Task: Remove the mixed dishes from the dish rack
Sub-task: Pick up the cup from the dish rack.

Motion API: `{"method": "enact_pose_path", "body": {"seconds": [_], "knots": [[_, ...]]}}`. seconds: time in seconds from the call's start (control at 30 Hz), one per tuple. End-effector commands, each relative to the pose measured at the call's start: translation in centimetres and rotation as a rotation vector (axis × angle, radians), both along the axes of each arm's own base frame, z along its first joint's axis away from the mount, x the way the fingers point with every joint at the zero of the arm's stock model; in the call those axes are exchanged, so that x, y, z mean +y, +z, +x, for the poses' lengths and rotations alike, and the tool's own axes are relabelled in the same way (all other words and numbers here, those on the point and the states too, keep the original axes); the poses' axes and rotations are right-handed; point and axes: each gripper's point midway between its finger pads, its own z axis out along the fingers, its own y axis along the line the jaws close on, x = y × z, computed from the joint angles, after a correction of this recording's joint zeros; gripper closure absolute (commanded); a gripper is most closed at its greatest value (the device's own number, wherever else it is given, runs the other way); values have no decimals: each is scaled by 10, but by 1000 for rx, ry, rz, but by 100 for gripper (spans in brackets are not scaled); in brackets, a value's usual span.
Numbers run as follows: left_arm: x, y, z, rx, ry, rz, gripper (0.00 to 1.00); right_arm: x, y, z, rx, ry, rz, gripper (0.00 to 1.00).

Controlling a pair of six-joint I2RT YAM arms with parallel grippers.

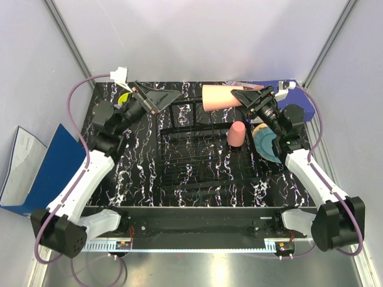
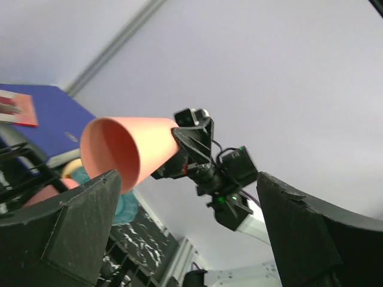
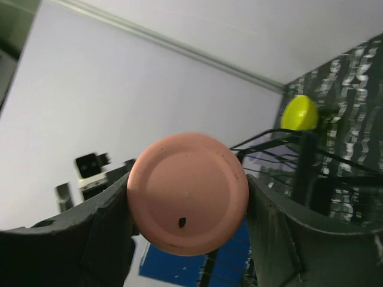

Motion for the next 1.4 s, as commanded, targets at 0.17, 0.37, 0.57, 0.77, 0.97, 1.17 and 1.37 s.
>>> {"method": "enact_pose_path", "body": {"seconds": [0.17, 0.37, 0.57, 0.77, 0.97, 1.17, 1.37], "knots": [[-28, 25, -25, -136, -153, -44, 1, 28, 93, -63, -328, 212, 88, 100], [-47, 29, -33, -156, -203, -40, 1, 56, 85, -72, -318, 269, 60, 100], [-64, 30, -44, -164, -245, -23, 1, 77, 77, -75, -302, 310, 31, 100], [-65, 30, -50, -167, -262, -2, 83, 77, 69, -75, -276, 293, 6, 100], [-44, 35, -42, -145, -89, 137, 100, 65, 63, -74, -265, 202, -89, 26], [52, 34, -7, 15, 389, 328, 100, 28, 44, -65, -196, -23, -295, 0], [168, -1, 9, 245, 861, 534, 100, -4, 16, -60, -107, -179, -417, 0]]}}
